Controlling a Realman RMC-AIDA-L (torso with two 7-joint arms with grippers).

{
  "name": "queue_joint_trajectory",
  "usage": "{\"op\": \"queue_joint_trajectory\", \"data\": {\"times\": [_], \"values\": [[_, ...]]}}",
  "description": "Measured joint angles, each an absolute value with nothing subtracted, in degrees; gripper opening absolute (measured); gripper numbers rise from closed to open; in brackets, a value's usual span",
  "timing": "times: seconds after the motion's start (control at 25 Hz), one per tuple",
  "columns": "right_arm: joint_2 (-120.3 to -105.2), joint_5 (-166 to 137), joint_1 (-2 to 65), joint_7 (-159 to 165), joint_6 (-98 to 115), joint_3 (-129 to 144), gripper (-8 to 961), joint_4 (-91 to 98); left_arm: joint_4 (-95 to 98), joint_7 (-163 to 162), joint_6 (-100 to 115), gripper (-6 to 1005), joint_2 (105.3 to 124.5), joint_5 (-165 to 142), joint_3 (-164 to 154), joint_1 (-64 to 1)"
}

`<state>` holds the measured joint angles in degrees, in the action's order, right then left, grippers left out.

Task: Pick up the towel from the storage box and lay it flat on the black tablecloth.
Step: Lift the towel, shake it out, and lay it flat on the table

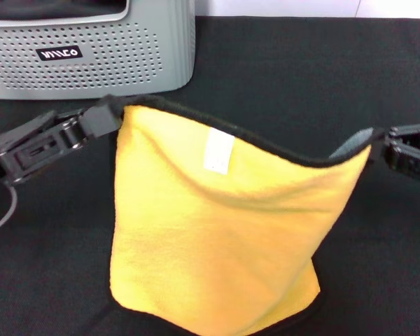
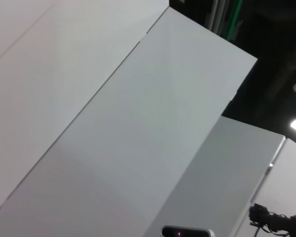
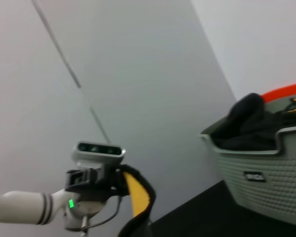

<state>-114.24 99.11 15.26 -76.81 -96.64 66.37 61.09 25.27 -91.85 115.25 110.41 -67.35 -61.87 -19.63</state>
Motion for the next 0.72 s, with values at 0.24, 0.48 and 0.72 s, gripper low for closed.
{"op": "queue_joint_trajectory", "data": {"times": [0.24,0.48,0.72], "values": [[-114.28,96.97,22.64,-80.67,-95.15,65.29,93,51.00,25.08,-90.32,112.42,17,111.24,-67.17,-59.85,-19.26],[-114.62,95.20,26.27,-82.84,-91.08,65.22,96,46.76,24.29,-87.77,108.68,18,112.60,-67.35,-56.45,-18.87],[-115.13,92.20,30.62,-83.06,-84.75,65.25,99,41.60,24.12,-86.89,104.62,18,113.44,-68.09,-56.53,-19.11]]}}
